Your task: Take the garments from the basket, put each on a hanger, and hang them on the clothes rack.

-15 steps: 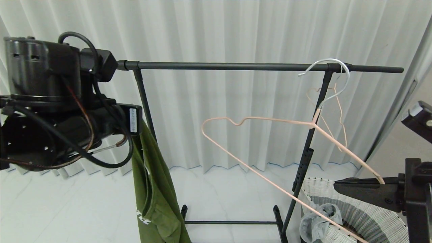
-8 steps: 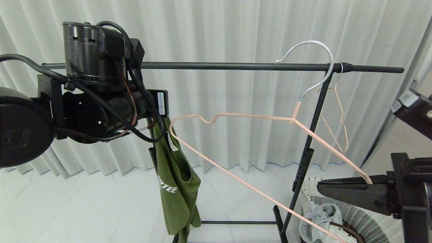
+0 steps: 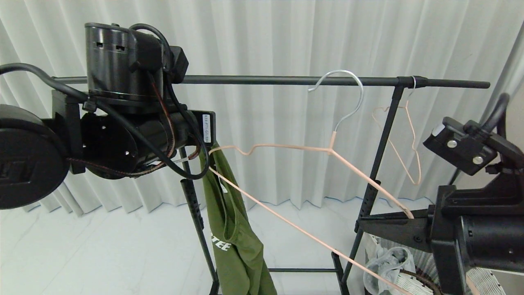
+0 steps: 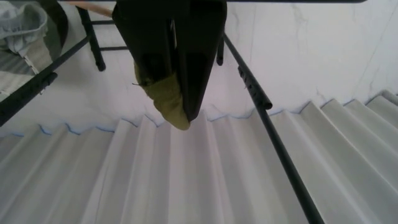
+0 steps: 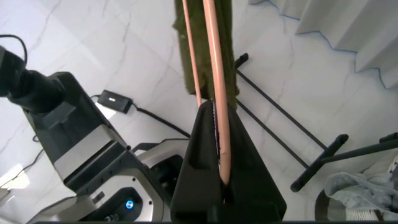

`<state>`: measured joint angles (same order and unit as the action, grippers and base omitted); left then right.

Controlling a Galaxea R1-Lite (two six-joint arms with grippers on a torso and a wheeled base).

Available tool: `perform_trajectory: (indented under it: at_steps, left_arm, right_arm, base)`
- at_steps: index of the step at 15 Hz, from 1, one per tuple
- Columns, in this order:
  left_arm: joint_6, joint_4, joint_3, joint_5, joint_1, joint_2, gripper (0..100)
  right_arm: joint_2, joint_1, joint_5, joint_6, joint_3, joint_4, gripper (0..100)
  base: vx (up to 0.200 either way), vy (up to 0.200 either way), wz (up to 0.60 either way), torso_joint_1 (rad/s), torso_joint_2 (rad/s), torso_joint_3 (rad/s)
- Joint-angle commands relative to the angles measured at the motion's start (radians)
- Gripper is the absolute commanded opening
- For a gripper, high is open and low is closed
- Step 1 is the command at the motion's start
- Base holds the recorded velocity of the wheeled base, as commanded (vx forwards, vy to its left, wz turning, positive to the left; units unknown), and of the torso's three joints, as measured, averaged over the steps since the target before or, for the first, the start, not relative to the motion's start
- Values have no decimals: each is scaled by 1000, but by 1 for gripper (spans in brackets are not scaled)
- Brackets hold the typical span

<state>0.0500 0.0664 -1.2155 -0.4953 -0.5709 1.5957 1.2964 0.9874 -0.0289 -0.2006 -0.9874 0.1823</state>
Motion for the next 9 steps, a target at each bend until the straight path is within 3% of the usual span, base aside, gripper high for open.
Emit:
perform_trajectory:
  at_steps: [1,9]
  left_arm:
    - [1,-23,1,0,-4,-14,0]
    - [1,-86,-1,0,-30,-28,0]
  right_arm:
    - [15,-6,0,0,0,-11,0]
    - [83,-9,40,0,-51,-63,0]
  base:
    - [0,0,0,0,0,0]
    - [0,0,0,0,0,0]
